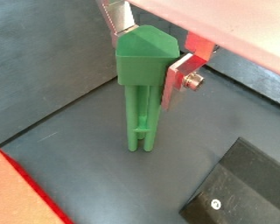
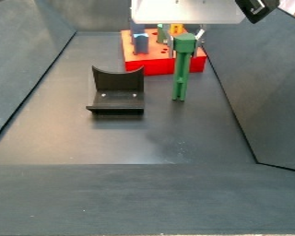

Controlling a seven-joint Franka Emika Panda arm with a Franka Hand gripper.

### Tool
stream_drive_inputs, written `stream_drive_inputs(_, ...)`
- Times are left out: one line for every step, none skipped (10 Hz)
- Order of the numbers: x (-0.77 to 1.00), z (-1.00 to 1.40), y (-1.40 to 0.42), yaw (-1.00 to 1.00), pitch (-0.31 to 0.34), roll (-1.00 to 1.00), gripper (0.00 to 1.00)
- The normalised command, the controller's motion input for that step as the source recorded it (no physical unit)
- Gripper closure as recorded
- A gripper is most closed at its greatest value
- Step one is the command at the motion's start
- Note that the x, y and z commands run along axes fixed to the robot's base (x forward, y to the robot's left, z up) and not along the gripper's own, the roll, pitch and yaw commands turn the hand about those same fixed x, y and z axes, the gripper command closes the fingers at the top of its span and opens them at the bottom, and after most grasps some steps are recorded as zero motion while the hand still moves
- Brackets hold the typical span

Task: Pick up the 3 prong object. Move up. Move to above the board. Insert the 3 prong object.
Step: Pick up the 3 prong object, then move up, then move to above the board.

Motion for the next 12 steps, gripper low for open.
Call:
stream_drive_inputs(0.00, 0.00, 0.00, 0.00, 0.000, 0.00, 1.00)
stream_drive_inputs(0.00, 0.00, 0.00, 0.00, 0.000, 0.00, 1.00)
stream_drive_inputs(0.00, 0.00, 0.00, 0.00, 0.000, 0.00, 1.00)
stream_drive_inputs(0.00, 0.00, 0.00, 0.00, 0.000, 0.00, 1.00)
stream_drive_inputs(0.00, 0.00, 0.00, 0.00, 0.000, 0.00, 1.00)
stream_drive_inputs(0.00, 0.00, 0.00, 0.00, 0.000, 0.00, 1.00)
stream_drive_inputs(0.00, 0.83, 0.00, 0.00, 0.000, 0.00, 1.00)
stream_drive_inputs(-0.05, 0.79, -0.06, 0.01, 0.061, -0.01, 1.00)
stream_drive_inputs(-0.07, 0.69, -0.05, 0.01, 0.075, 0.00, 1.00)
stream_drive_inputs(-0.04, 0.50, -0.03, 0.01, 0.071, 0.02, 1.00)
stream_drive_inputs(-0.02, 0.38, -0.02, 0.01, 0.071, 0.03, 1.00)
stream_drive_inputs(0.09, 1.00, 0.08, -0.14, 0.050, 0.04, 1.00)
